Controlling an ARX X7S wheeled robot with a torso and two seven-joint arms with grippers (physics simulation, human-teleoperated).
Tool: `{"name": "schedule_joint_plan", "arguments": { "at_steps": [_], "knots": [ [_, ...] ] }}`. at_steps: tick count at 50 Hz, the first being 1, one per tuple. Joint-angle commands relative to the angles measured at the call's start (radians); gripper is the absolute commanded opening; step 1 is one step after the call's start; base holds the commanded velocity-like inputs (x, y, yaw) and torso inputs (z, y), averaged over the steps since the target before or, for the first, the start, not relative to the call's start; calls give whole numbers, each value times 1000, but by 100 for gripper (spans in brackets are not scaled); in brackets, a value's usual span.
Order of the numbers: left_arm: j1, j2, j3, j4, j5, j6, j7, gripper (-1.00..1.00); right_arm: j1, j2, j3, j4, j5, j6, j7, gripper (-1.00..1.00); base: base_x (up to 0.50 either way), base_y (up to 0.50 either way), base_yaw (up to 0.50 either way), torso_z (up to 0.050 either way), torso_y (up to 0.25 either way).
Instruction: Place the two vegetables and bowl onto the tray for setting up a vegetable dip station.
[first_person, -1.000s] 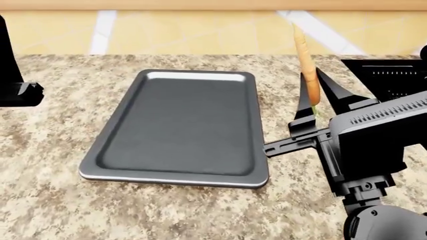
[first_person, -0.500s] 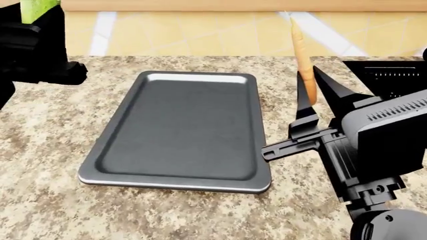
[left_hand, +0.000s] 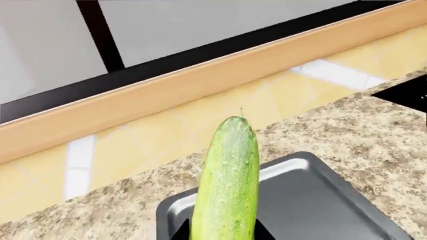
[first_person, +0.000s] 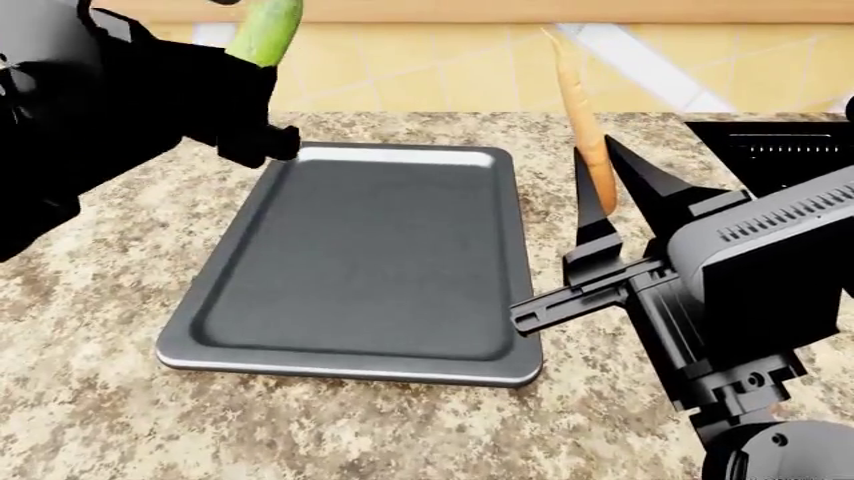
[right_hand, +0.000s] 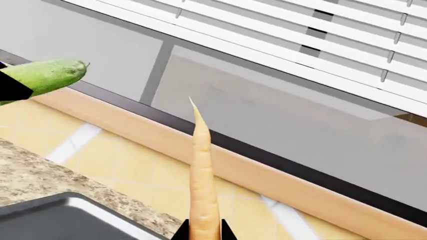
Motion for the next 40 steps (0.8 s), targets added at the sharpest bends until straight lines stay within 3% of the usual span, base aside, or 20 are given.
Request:
{"name": "schedule_joint_plan", "arguments": {
  "at_steps": [1,15,40],
  "knots": [
    [-44,46,119,-90,61,-117,65,-100,-2,2,8,5,-6,-10,-7,-100,0,0,0,0,0],
    [-22,38,207,-124,126,-191,99,-100,-29,11,4,21,-23,-32,-16,-100,0,0,0,0,1],
    [27,28,289,-117,167,-196,136,-100,-66,5,-13,35,-59,-55,-31,-100,0,0,0,0,0]
  ]
}}
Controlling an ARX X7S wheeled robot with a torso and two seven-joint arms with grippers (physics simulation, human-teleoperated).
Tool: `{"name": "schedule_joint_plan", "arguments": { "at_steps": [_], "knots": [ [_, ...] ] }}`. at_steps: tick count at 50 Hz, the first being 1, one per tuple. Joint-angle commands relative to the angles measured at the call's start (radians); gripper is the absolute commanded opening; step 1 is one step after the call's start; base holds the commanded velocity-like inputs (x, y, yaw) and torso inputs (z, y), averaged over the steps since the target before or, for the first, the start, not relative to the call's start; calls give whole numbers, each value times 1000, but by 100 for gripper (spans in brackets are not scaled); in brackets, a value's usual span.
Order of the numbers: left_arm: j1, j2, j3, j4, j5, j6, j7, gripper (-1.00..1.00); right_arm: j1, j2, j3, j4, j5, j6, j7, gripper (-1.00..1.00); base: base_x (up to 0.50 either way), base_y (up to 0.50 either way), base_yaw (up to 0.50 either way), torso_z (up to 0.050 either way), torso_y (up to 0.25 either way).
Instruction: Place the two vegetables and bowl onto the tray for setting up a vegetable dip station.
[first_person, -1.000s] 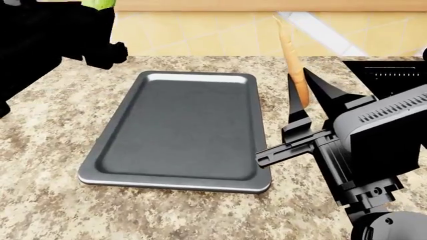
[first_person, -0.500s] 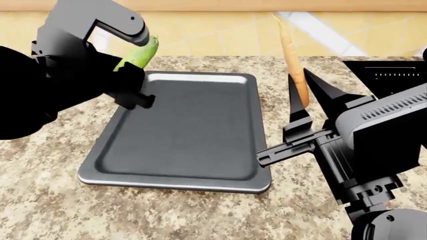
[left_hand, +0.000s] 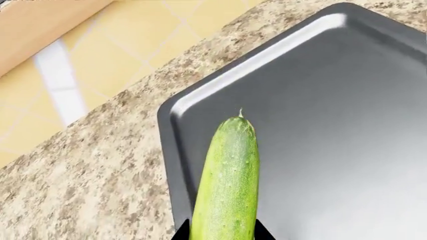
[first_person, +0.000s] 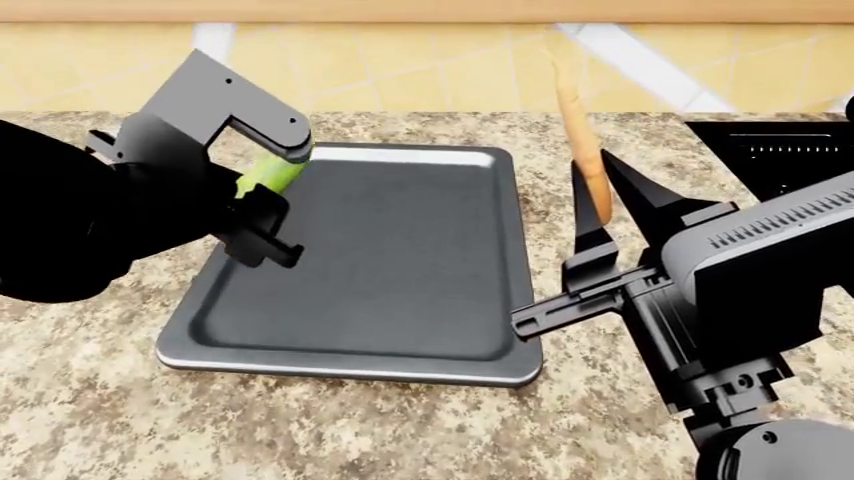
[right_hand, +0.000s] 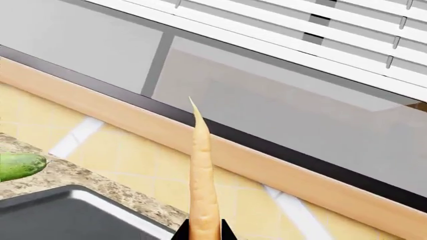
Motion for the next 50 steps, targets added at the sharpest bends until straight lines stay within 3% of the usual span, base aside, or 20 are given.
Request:
{"name": "schedule_joint_plan", "arguments": {
  "at_steps": [1,31,32,43,50],
  "knots": [
    [14,-2,40,4,15,-12,10,-100,-12,0,-1,4,-20,-6,-6,-100,0,0,0,0,0],
    [23,2,95,11,38,5,59,-100,-23,-3,-7,17,-32,-8,-12,-100,0,0,0,0,0],
    [22,1,97,13,36,4,58,100,-24,-3,-6,18,-32,-10,-13,-100,0,0,0,0,0],
    [15,-10,99,18,23,11,46,100,-28,-5,-8,23,-38,-13,-17,-100,0,0,0,0,0],
    [32,-49,17,70,-16,114,49,100,-13,-11,-1,25,-28,-8,-20,-100,0,0,0,0,0]
  ]
}}
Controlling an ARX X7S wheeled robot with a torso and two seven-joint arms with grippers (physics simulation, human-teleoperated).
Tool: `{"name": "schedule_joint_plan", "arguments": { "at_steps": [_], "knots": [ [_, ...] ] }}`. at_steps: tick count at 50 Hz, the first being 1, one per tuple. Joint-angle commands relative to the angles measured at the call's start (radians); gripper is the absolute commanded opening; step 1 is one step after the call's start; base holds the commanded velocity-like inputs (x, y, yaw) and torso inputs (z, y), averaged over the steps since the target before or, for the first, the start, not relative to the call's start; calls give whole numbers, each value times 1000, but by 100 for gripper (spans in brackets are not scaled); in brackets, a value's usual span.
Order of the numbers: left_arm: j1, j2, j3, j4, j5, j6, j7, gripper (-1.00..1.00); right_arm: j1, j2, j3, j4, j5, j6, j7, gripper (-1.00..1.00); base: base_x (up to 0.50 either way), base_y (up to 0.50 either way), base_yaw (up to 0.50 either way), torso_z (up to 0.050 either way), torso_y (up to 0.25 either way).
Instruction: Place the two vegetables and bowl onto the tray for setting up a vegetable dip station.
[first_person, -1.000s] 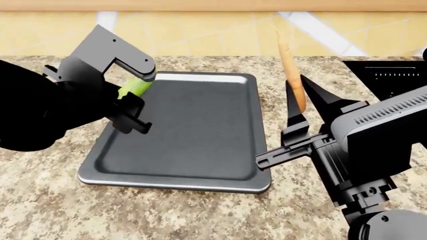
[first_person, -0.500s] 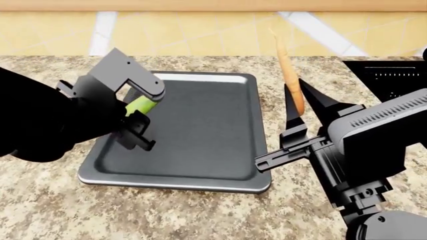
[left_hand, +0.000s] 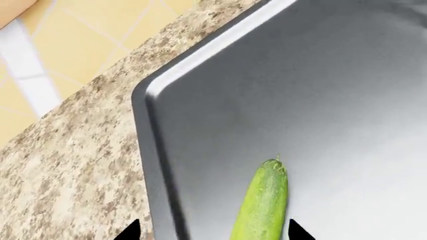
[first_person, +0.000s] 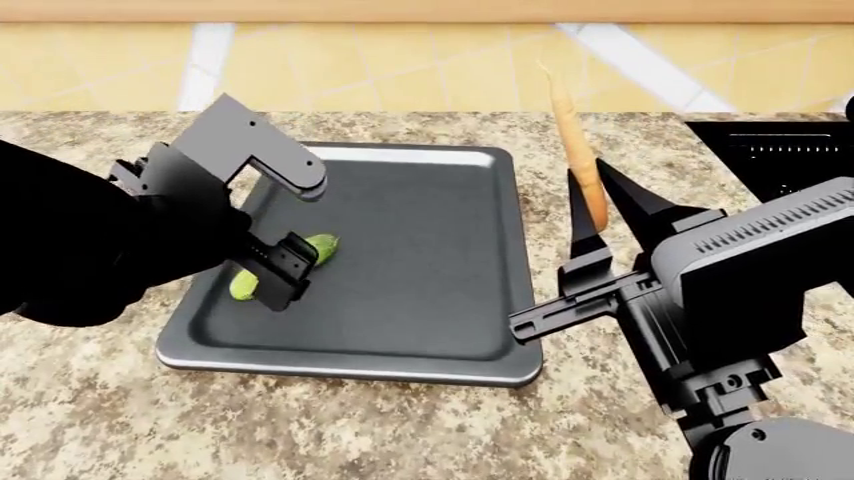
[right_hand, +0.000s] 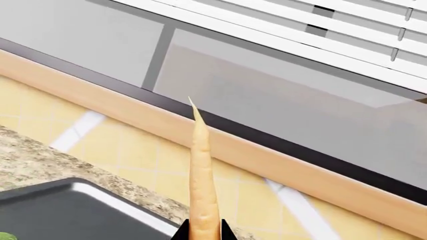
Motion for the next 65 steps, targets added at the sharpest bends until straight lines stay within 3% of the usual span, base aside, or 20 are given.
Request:
{"name": "schedule_joint_plan", "arguments": {
  "at_steps": [1,13,16,23,27,30,39,46,65],
  "knots": [
    [8,-48,-86,46,-39,110,-5,100,20,-8,10,3,3,13,-3,-100,0,0,0,0,0],
    [124,-282,-414,314,-193,497,-100,100,72,-29,22,9,46,48,-17,-100,0,0,0,0,0],
    [173,-374,-484,461,-203,583,-192,100,91,-44,25,19,75,54,-41,-100,0,0,0,0,0],
    [422,-610,-651,707,-169,916,-253,100,114,-93,2,54,62,85,-64,-100,0,0,0,0,0],
    [519,-712,-676,801,-64,1025,-332,100,117,-114,-3,83,73,82,-95,-100,0,0,0,0,0],
    [604,-795,-646,840,-3,1187,-343,100,147,-142,8,112,142,81,-143,-100,0,0,0,0,0],
    [669,-806,-596,887,113,1237,-426,100,262,-326,-8,353,346,144,-337,-100,0,0,0,0,0],
    [673,-806,-600,901,121,1244,-442,100,305,-409,-27,543,377,182,-393,-100,0,0,0,0,0],
    [667,-806,-630,906,103,1214,-444,100,271,-500,-127,726,329,222,-499,-100,0,0,0,0,0]
  ]
}}
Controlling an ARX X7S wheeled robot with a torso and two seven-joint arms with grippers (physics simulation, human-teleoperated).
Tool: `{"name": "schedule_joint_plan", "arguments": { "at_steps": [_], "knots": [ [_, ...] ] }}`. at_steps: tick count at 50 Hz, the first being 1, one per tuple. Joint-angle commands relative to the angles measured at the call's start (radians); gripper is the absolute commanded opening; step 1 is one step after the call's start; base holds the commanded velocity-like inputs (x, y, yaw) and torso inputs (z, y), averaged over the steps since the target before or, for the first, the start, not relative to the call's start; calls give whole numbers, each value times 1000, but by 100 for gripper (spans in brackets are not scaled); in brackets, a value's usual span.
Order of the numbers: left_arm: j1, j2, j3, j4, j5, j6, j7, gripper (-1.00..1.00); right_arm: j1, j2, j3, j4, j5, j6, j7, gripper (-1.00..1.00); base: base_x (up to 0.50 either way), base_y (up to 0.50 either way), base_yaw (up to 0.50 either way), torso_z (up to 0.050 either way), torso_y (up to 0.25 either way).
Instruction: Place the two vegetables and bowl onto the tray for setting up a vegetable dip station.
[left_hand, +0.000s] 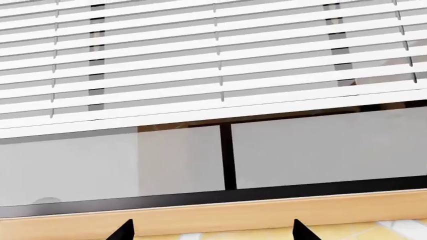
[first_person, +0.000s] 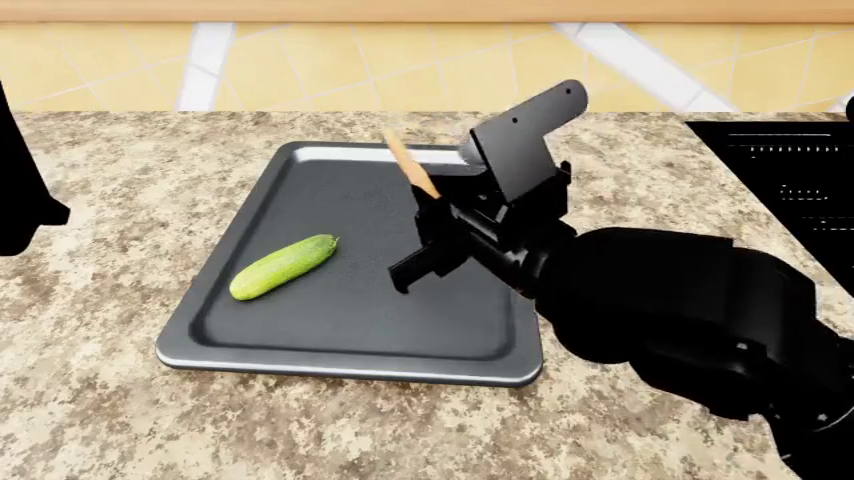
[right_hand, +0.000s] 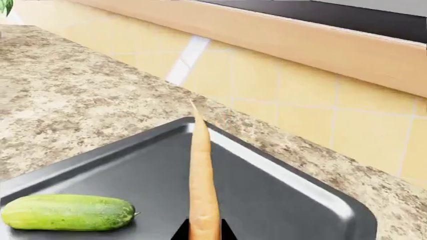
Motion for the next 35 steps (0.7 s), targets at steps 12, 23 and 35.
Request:
{"name": "schedule_joint_plan", "arguments": {
  "at_steps": [12,23,35],
  "knots": [
    [17,-9,-22,10,3,5,-8,100,-32,-67,-89,109,-13,52,-109,-100,0,0,0,0,1],
    [36,-9,-19,8,20,19,-6,100,-40,-67,-93,112,-8,50,-127,-100,0,0,0,0,0],
    [43,-9,-28,13,20,17,-9,100,-42,-54,-75,96,-19,22,-122,100,0,0,0,0,0]
  ]
}}
